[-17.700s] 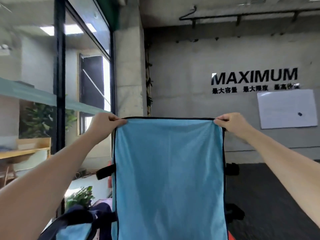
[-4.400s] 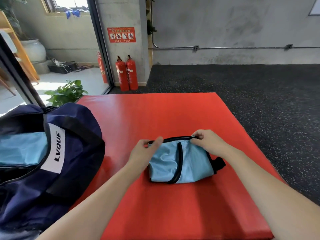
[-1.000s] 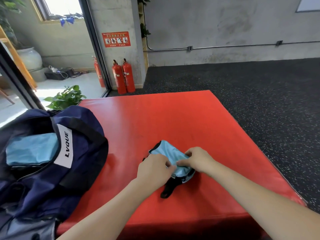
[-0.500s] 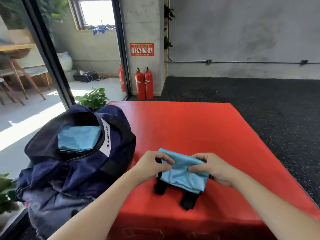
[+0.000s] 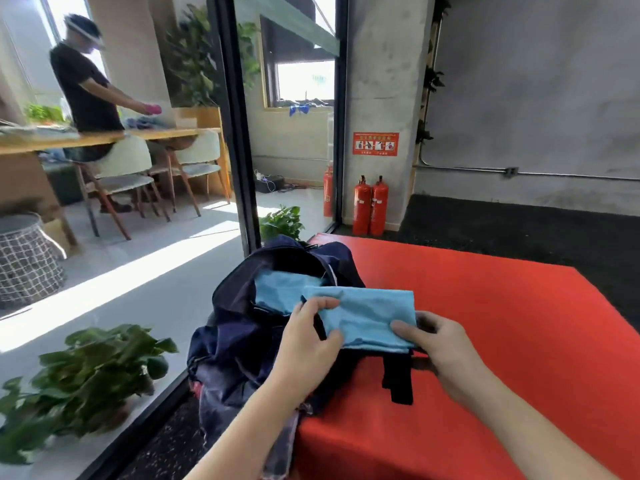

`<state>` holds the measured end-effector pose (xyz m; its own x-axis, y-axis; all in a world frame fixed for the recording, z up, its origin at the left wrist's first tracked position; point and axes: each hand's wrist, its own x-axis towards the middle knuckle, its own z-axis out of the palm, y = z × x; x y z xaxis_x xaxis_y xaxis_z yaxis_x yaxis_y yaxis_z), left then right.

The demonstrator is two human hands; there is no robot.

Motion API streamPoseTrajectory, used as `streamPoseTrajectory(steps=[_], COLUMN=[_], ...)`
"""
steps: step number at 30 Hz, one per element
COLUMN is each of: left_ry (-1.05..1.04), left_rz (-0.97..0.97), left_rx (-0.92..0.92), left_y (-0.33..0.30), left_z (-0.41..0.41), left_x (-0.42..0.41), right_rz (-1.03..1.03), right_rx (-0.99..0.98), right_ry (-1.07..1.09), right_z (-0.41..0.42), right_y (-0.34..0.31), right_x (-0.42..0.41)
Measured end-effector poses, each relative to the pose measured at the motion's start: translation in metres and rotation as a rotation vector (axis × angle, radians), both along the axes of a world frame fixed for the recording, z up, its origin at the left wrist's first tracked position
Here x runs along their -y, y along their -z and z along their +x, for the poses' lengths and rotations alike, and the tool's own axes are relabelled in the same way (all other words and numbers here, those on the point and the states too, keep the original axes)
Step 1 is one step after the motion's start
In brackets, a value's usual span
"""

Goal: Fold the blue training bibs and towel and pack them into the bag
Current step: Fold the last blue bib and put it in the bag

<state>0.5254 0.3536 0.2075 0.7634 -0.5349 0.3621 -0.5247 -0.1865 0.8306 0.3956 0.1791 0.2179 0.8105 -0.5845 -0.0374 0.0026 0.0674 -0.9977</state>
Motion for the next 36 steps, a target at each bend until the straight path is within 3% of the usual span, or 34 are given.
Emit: streamPoseTrajectory(steps=[9, 15, 20, 24, 30, 36], left_ry=[-0.325, -0.279, -0.162, -0.118, -0.118, -0.074], left_rz=[0.196, 0.323, 0.340, 0.333, 0.664, 0.683], left_rx=[0.042, 0.037, -0.032, -0.025, 0.180, 0.127], left_y=[-0.018, -0.012, -0.008, -0.017, -0.018, -0.028], left_z=[0.105, 0.154, 0.184, 0.204, 0.230, 0.234], left_x=[-0.070, -0.047, -0.004, 0.029, 0.046, 0.037], right_rz=[-0.186, -0.242, -0.416, -0.503, -0.606, -0.640], right_rx=[-0.112, -0.330, -0.526, -0.503, -0.480, -0.477], right_ry=[-0.072, 0.049, 0.226, 0.334, 0.274, 0.223], right_z=[0.141, 0.218, 0.233, 0.236, 0.232, 0.222], right_y=[-0.027, -0.010, -0.008, -0.008, -0.011, -0.023], right_x=[-0.064, -0.054, -0.038, -0.023, -0.014, -0.008])
